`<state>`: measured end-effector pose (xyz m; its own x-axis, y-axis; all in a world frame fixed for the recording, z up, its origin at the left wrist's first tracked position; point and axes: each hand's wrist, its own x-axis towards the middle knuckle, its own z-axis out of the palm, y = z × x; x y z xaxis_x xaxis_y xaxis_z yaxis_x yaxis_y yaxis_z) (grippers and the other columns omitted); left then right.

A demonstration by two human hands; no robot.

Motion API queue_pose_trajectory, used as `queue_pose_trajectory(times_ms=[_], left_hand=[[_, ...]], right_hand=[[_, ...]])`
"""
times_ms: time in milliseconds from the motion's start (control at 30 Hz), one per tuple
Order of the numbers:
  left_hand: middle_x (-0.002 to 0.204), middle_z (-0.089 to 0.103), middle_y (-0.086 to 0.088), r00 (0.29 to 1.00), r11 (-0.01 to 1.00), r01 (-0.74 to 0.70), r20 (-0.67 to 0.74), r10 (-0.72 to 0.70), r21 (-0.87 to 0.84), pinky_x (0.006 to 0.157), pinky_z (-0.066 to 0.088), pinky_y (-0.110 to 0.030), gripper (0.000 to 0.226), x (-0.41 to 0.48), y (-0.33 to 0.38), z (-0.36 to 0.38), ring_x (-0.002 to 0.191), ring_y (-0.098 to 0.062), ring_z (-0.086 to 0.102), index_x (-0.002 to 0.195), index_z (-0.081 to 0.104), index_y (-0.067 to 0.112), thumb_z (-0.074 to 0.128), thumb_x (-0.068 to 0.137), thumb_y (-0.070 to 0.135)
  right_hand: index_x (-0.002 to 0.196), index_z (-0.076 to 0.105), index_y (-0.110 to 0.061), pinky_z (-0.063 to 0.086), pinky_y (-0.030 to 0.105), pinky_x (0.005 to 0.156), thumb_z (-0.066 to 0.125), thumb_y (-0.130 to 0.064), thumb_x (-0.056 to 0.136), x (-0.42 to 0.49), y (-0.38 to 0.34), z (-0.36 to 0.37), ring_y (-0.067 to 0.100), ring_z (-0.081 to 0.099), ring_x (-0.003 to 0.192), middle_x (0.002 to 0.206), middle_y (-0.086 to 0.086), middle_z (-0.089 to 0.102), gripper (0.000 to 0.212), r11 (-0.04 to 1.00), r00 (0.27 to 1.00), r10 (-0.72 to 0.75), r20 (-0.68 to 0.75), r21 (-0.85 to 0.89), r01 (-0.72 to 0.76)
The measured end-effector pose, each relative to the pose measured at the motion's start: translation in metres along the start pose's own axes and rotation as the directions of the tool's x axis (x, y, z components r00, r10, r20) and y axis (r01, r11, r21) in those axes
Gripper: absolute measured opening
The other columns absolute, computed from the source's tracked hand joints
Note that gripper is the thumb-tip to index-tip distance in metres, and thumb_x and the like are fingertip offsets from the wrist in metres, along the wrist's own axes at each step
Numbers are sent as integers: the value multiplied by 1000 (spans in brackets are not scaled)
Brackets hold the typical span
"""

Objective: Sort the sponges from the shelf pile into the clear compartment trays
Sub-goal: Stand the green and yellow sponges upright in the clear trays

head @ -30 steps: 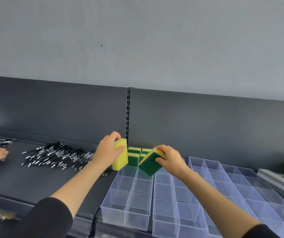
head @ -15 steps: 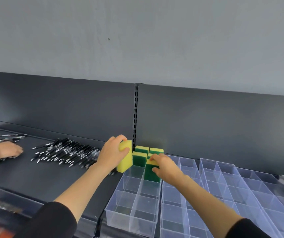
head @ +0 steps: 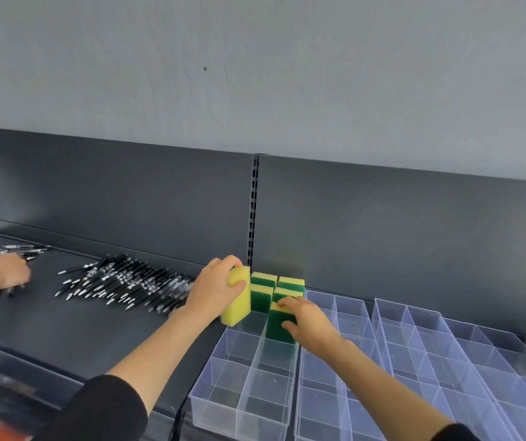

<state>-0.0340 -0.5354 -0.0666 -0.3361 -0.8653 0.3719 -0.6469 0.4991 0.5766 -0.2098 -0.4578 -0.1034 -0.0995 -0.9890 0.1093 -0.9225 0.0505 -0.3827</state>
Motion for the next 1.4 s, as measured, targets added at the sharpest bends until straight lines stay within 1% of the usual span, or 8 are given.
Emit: queue_pose_trajectory(times_ms=[200, 333, 433, 733, 867, 1000, 1233, 1400], left_hand=[[110, 39, -4, 995, 988, -58, 90, 46, 142, 72, 45, -34, 25, 0, 1, 6, 89, -28, 56, 118, 48, 25, 50, 93, 24], [114, 33, -1, 988, 977, -85, 143, 57, 198, 66, 39, -30, 4, 2, 0, 3, 76, -25, 51, 97, 52, 22, 49, 94, 22], [113, 41, -2, 968, 978, -83, 249, 34, 191, 78, 44, -33, 8, 7, -1, -3, 92, -24, 53, 83, 54, 29, 52, 91, 25], [129, 42, -7, 927, 976, -70, 375, -12, 205, 95, 35, -25, 37, 16, 3, -21, 120, -22, 43, 122, 57, 14, 55, 85, 13], [123, 47, -7, 949, 993, 10, 311, -47, 120, 75, 47, -29, 36, 14, 12, -18, 107, -26, 55, 120, 59, 13, 58, 85, 21], [93, 56, -1, 959, 993, 111, 266, -97, -37, 58, 52, -26, 28, 12, 21, -20, 62, -19, 60, 107, 61, 13, 61, 85, 31], [95, 59, 0, 907, 955, 160, 420, -42, -251, 61, 47, -24, 28, 10, 12, -30, 75, -12, 54, 108, 61, 22, 65, 84, 36], [93, 64, 7, 915, 955, 69, 400, 54, -287, 76, 49, -20, 28, 10, 8, -29, 83, -7, 61, 105, 58, 20, 67, 82, 7]], right_hand=[[134, 41, -21, 43, 28, 100, 50, -18, 94, 2, 1, -1, 23, 50, 119, 136, 6, 46, 41, 1000, 1000, -15, -1, 3, 15], [134, 42, -22, 43, 28, 100, 50, -18, 94, 2, 3, -3, 23, 50, 119, 137, 5, 46, 41, 1000, 1000, -17, -2, 19, 17], [135, 42, -22, 42, 28, 101, 50, -18, 94, 3, 4, -3, 23, 49, 120, 137, 5, 45, 42, 1000, 1000, -23, -3, 21, 23], [135, 43, -21, 42, 34, 102, 50, -28, 93, 1, -4, -11, 23, 47, 120, 136, 5, 47, 43, 995, 988, -94, -118, -29, 92], [133, 46, -18, 43, 32, 98, 49, -42, 91, 0, -28, -13, 19, 48, 119, 133, 2, 51, 48, 983, 963, -165, -213, 41, 177], [135, 41, -18, 43, 34, 96, 54, -52, 84, -2, -41, -11, 19, 47, 120, 133, 2, 50, 62, 979, 967, -202, -154, -42, 198], [122, 51, -13, 42, 26, 80, 58, -21, 87, 2, -30, -18, 21, 53, 93, 116, 6, 59, 37, 981, 972, -107, -209, 140, 138], [119, 53, -11, 43, 25, 78, 57, -17, 89, 3, -24, -20, 17, 49, 86, 99, 1, 55, 31, 932, 988, -38, -147, 352, 88]])
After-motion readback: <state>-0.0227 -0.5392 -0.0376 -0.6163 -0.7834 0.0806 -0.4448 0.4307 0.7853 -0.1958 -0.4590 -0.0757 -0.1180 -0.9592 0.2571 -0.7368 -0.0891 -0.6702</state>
